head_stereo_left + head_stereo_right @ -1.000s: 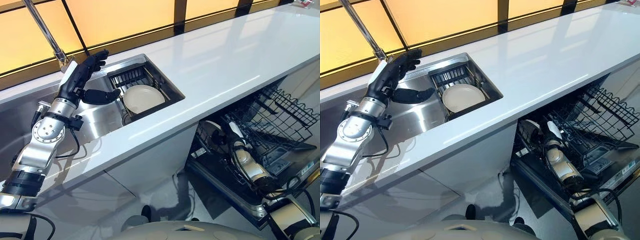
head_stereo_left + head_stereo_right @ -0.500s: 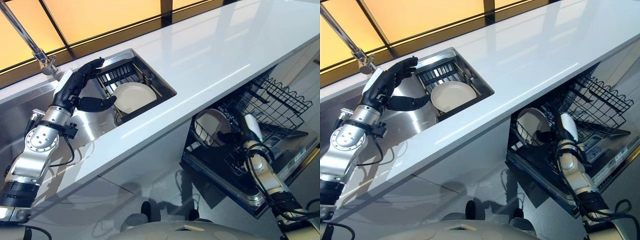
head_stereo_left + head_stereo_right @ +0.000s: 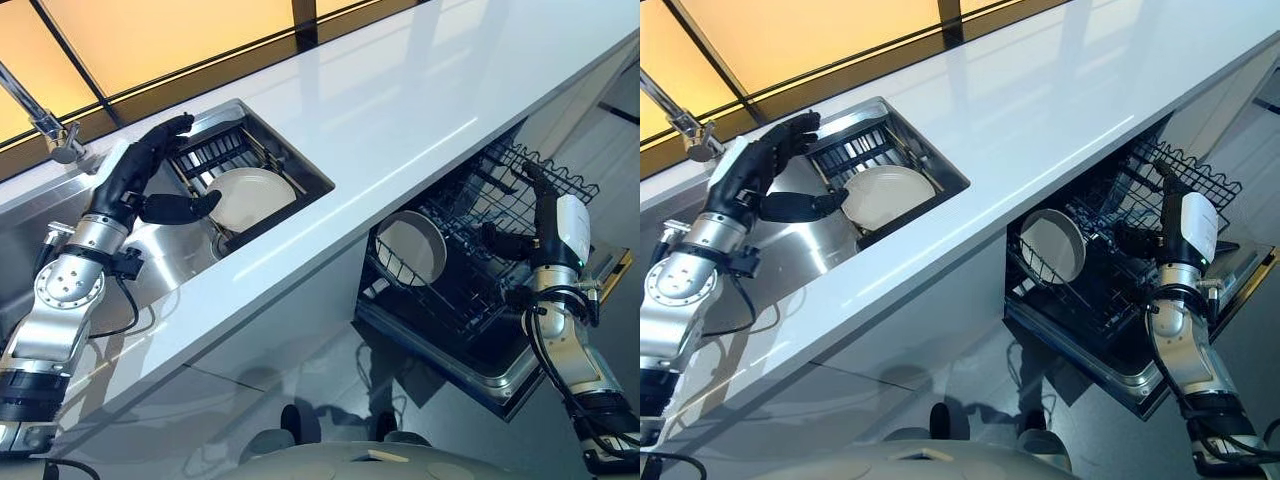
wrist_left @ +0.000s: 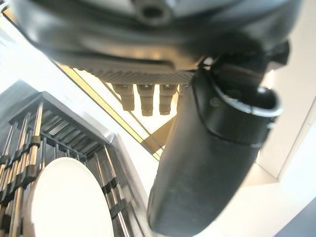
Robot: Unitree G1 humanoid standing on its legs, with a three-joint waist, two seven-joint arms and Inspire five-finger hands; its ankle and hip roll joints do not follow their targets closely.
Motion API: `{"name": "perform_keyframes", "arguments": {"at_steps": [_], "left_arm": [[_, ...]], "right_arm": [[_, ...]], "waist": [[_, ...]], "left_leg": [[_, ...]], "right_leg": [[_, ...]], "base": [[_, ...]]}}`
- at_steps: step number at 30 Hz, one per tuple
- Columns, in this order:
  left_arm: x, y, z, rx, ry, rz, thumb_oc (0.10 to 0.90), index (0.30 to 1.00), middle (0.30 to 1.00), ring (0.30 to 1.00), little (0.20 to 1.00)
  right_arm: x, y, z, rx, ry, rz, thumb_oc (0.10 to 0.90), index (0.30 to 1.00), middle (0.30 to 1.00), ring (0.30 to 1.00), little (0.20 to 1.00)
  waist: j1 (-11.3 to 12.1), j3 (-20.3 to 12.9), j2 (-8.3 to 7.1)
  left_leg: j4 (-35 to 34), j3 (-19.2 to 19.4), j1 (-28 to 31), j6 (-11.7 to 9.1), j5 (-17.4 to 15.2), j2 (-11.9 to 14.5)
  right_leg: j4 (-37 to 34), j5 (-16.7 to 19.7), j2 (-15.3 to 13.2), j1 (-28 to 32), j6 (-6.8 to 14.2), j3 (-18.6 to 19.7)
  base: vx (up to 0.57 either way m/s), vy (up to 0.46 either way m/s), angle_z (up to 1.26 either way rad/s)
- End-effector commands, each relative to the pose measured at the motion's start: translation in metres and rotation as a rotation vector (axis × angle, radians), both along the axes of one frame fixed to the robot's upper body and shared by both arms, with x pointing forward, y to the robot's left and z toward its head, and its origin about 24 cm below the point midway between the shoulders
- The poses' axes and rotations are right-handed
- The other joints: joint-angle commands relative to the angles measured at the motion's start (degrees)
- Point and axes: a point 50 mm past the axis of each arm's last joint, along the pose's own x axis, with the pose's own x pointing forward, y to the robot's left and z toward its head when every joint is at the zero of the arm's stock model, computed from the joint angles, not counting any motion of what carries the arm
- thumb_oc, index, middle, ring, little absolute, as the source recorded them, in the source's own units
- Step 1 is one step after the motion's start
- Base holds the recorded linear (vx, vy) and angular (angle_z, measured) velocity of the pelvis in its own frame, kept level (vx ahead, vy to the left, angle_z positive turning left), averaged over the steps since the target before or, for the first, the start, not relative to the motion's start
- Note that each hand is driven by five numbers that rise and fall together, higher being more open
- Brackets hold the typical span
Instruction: Pick up plates and place into dishwasher.
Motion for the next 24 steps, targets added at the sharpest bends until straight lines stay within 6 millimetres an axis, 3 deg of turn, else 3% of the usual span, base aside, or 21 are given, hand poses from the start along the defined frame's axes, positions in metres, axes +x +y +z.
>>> {"name": "perform_keyframes", "arguments": {"at_steps": [1,13,24], "left_arm": [[-0.006,0.011,0.059,0.105,-0.247,0.057,0.8,0.9,0.9,0.9,0.9],[0.017,0.042,0.059,0.096,-0.15,0.228,0.8,0.9,0.9,0.9,0.9],[0.033,0.064,0.051,0.054,-0.076,0.362,0.8,0.9,0.9,0.9,0.9]], "right_arm": [[0.001,0.009,0.077,-0.139,-0.363,0.109,0.8,0.9,0.9,0.9,0.9],[-0.001,0.025,0.1,-0.223,-0.385,0.242,0.8,0.9,0.9,0.9,0.9],[-0.004,0.018,0.106,-0.259,-0.331,0.234,0.8,0.9,0.9,0.9,0.9]], "waist": [[-1.06,-3.49,-1.41],[-3.27,-3.34,-1.05],[-6.04,-2.46,-1.41]], "left_leg": [[0.15,1.11,2.16,2.49,-5.12,-4.79],[0.15,2.42,2.13,2.36,-5.13,-4.68],[0.15,4.08,1.99,2.71,-5.68,-4.52]], "right_leg": [[0.3,0.74,1.15,0.39,3.18,0.47],[0.3,0.86,1.21,-0.24,3.48,1.57],[0.3,0.55,1.75,-1.33,3.65,3.42]], "base": [[0.0,0.0,0.0],[0.01,0.011,-0.02],[0.05,0.044,-0.09]]}}
